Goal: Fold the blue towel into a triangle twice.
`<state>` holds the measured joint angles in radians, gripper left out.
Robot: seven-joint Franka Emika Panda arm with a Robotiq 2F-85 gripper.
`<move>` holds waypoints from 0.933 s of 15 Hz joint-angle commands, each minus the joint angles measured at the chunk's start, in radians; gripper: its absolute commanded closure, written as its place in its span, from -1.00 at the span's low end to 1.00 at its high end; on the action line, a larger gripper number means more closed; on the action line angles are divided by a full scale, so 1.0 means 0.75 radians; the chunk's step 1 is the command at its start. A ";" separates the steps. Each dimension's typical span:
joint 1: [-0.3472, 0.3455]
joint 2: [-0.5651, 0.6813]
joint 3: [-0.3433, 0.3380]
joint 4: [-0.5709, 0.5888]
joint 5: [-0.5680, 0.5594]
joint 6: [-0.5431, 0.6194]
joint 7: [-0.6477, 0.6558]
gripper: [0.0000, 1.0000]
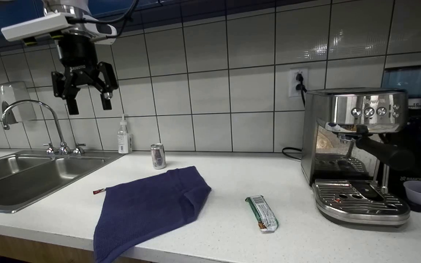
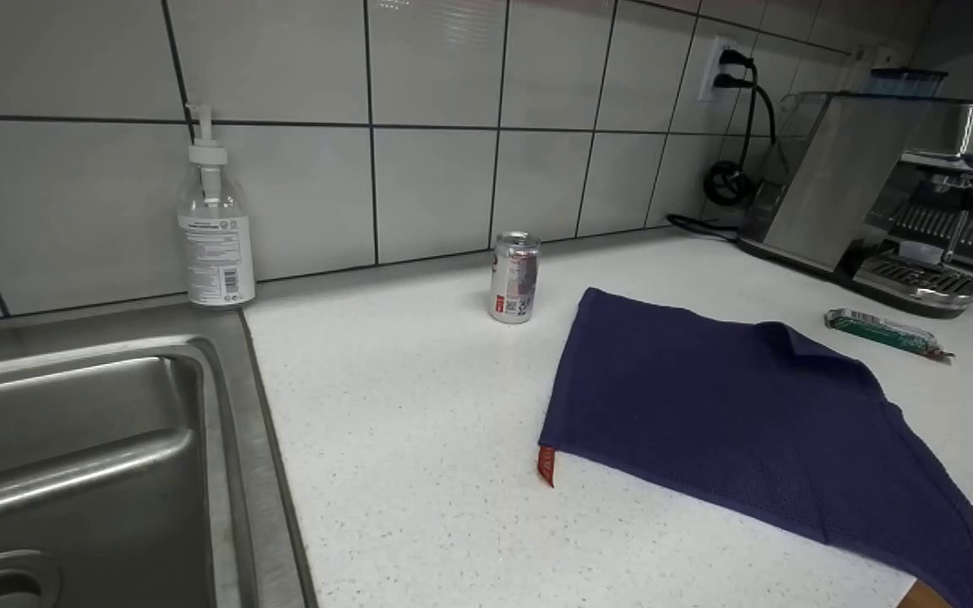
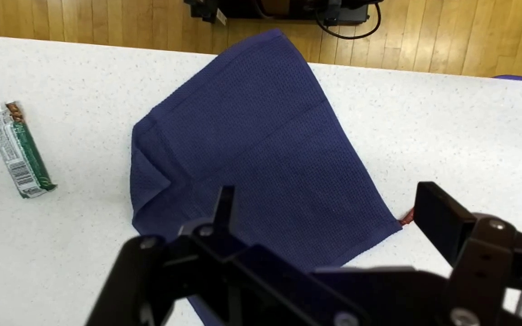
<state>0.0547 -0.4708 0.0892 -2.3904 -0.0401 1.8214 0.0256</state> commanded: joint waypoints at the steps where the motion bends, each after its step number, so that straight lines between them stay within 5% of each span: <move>1: -0.014 -0.026 -0.013 -0.081 -0.037 0.098 0.019 -1.00; 14: -0.109 0.168 -0.072 -0.174 -0.237 0.435 0.038 -1.00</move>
<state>-0.0026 -0.3972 0.0377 -2.5246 -0.1739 2.0907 0.0287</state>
